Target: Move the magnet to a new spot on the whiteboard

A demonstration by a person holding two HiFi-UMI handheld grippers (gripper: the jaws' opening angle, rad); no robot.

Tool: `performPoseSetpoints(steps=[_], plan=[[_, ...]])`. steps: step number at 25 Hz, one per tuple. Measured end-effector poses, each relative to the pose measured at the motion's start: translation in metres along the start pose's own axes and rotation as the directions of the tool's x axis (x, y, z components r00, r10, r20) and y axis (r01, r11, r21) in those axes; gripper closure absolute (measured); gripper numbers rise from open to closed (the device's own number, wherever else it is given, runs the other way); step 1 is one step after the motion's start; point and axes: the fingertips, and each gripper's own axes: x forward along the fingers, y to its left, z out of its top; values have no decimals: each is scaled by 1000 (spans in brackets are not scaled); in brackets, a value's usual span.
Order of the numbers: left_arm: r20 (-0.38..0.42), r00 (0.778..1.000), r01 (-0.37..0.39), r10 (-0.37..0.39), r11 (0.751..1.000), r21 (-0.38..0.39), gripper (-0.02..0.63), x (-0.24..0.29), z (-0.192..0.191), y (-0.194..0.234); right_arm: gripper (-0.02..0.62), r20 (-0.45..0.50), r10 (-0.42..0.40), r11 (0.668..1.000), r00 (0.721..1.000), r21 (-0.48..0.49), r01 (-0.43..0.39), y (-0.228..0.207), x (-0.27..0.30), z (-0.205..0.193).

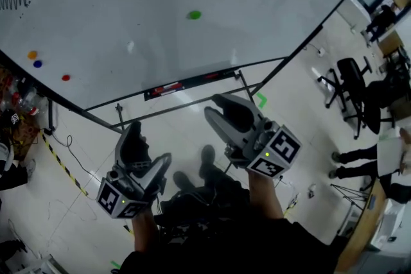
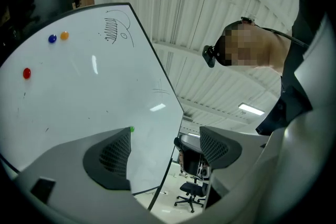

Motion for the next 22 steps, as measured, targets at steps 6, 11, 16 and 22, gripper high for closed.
performPoseSetpoints(steps=[6,11,16,22], plan=[[28,999,-43,42,998,37,199,-15,14,-5,445,-9,77,997,997,8,-77,22,11,4],[67,996,-62,56,995,78,199,-7,19,-7,445,-7,126,992,992,-13,-126,21,13,12],[33,999,-34,31,994,100,199,28,1,-32,451,36,119,993,992,19,-120,-6,-21,25],[-18,1000,-2,4,994,107,199,70,-26,-58,472,97,125,988,987,74,-133,-41,-61,38]])
